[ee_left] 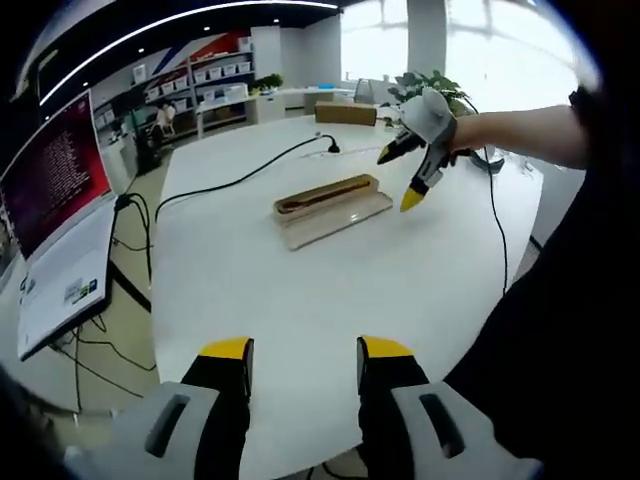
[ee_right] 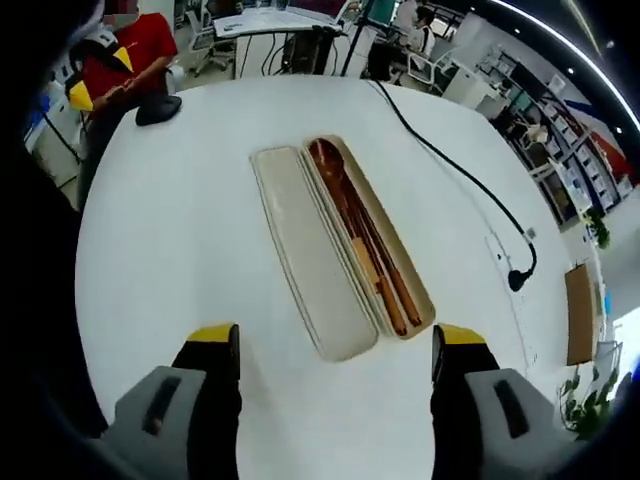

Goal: Arrange the utensils inside the cutlery case until each visible utensil rests in its matching compartment.

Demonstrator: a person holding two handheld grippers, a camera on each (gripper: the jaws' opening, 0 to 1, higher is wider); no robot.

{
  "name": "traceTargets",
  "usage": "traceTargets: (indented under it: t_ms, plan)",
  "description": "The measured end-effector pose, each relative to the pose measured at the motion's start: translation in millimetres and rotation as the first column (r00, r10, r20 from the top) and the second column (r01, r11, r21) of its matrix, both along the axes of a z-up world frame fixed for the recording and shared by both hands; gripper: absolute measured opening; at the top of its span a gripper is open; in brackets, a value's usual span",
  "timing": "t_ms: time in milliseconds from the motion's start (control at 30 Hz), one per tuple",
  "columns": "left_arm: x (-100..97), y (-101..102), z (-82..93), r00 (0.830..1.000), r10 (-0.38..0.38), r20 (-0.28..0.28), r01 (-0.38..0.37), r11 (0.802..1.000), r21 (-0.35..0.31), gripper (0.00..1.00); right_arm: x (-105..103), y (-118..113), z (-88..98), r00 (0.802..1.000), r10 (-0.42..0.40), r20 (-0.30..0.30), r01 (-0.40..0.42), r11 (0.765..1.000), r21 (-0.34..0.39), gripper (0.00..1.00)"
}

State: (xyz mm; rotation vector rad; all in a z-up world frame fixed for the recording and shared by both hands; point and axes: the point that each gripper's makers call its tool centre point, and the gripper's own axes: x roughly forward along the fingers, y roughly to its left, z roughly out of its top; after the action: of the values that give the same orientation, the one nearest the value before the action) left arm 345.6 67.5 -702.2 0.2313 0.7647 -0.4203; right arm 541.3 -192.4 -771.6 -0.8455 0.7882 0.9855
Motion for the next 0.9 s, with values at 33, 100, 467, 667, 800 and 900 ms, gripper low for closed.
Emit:
traceTargets:
  t_ms: [33, 100, 467, 667, 800, 900]
  plan:
    - [0.9, -1, -0.9, 1.0, -0.005, -0.002, 0.005, 1.0, 0.0, 0.43, -2, -5, 0.0, 1.0, -0.015, 0.006, 0.014, 1.0, 0.002, 0.81]
    - [3.7, -3, -3.0, 1.0, -0.021, -0.006, 0.021, 1.0, 0.001, 0.43, -7, -20, -0.1, 0.998, -0.054, 0.029, 0.053, 0.999, 0.011, 0.87]
    - [36.4, 7, 4.1, 0.999, -0.012, 0.053, 0.011, 1.0, 0.018, 0.48, -53, -86, -7.9, 0.979, -0.201, 0.017, 0.201, 0.98, 0.016, 0.98]
    - [47.9, -3, 0.6, 0.994, -0.096, 0.048, 0.094, 0.995, 0.038, 0.56, -73, -117, -5.9, 0.959, -0.282, 0.015, 0.281, 0.959, 0.021, 0.99]
    - [52.7, -14, -4.8, 0.99, -0.141, 0.032, 0.14, 0.99, 0.033, 0.6, -85, -133, -4.6, 0.944, -0.33, 0.014, 0.33, 0.944, 0.018, 0.99]
    - [56.7, -22, -8.3, 0.986, -0.165, 0.036, 0.165, 0.986, -0.006, 0.69, -94, -143, -4.4, 0.93, -0.368, 0.009, 0.367, 0.93, 0.016, 0.99]
